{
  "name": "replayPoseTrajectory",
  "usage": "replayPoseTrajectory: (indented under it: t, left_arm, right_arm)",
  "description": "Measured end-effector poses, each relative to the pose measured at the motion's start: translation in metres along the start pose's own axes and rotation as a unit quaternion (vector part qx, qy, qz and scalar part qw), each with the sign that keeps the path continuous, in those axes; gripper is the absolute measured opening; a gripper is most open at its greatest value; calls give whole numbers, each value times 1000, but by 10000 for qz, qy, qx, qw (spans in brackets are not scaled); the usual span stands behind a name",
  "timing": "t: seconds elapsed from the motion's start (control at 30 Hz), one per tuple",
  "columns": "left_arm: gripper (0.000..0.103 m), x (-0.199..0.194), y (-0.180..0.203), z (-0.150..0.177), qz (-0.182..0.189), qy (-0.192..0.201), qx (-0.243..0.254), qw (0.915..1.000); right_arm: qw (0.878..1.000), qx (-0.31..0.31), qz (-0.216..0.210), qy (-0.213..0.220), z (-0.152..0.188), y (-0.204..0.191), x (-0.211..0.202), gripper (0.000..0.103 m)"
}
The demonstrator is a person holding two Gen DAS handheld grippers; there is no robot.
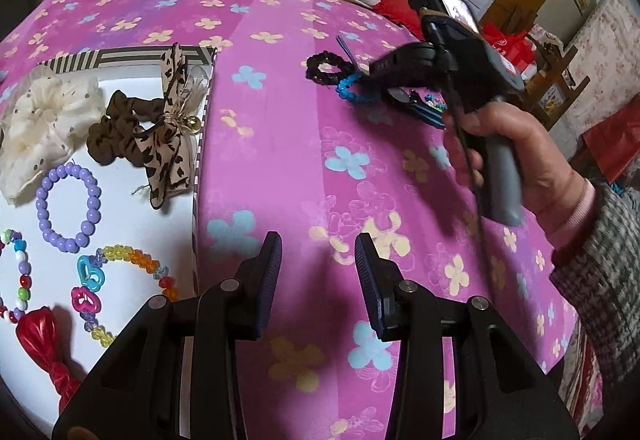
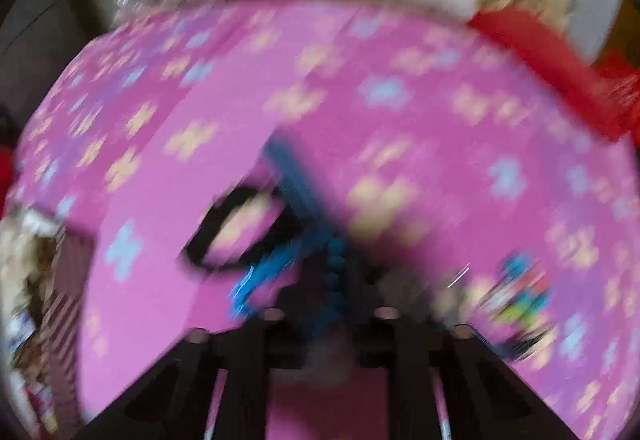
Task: Organize jewelry
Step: 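Grasp blue bead bracelet with right tool and lift it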
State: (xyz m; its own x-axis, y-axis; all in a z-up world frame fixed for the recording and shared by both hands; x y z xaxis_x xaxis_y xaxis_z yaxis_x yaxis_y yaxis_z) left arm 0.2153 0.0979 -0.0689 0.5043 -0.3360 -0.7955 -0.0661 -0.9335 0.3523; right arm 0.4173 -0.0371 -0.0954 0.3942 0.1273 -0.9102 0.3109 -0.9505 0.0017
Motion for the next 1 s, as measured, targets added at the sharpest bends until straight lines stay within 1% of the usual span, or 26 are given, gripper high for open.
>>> replayPoseTrajectory:
  t: [0.03, 0.17, 0.2, 0.3, 0.37, 0.5, 0.53, 0.57, 0.63, 0.67, 0.7, 0.87, 0.93, 1.0]
  left_arm:
    - [37, 0, -1, 0, -13, -8, -13, 10000]
    - [37, -1, -6, -1, -27, 0, -110, 9999]
    - [37, -2, -7, -2, -31, 17, -137, 9999]
    - [37, -6, -10, -2, -71, 81, -196, 9997]
    - [37, -8, -11, -2, -94, 101, -202, 9997]
    - [37, -12, -9, -1, -126, 150, -164, 9997]
    - [37, -13, -8, -1, -144, 164, -149, 9997]
    - [37, -14, -7, 0, -178, 189, -118, 9996]
    - [37, -15, -6, 1, -258, 239, -67, 9994]
    - [37, -15, -5, 2, -319, 253, -37, 9992]
    - [37, -14, -4, 2, -353, 251, -19, 9991]
    - [37, -13, -1, 1, -658, 232, 7, 9976]
    - [37, -12, -2, -8, -624, 171, -113, 9978]
    - [37, -10, -7, -24, -557, 106, -387, 9976]
  right_arm:
    - [9999, -118, -78, -12, 9, -7, -4, 9]
    - [9983, -109, -549, -174, 44, -17, -20, 9]
    - [9974, -115, -664, -244, 58, -20, -27, 9]
    - [9962, -182, -768, -368, 92, -24, -42, 9]
    - [9967, -248, -695, -351, 119, -25, -54, 9]
    - [9986, -463, -190, -166, 159, -24, -72, 9]
    - [9988, -469, -103, -106, 164, -22, -74, 10]
    - [9991, -429, -34, -37, 171, -18, -77, 12]
    - [9996, -254, 6, 87, 180, -8, -80, 22]
    - [9997, -184, 5, 131, 182, -4, -81, 30]
    - [9998, -96, -30, 196, 184, 2, -81, 35]
    - [9979, 182, -159, 605, 187, 12, -83, 35]
    - [9965, 187, -231, 787, 184, 11, -81, 35]
    - [9952, 72, -230, 948, 182, 6, -77, 35]
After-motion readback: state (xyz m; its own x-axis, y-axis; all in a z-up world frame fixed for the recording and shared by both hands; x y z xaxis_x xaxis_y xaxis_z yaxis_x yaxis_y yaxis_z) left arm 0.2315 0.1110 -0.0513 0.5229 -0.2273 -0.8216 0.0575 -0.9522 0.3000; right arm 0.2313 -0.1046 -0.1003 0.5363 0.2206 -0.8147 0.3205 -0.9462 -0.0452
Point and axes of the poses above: each gripper's, at about its wrist camera, not at the fingertips, and x roughly the way its jaws point, y to its right, z to its underside, the point moved 1 cm from there along x, roughly the way its jaws point, and after that the axes turned 1 degree about -x, right-handed, at the moved point
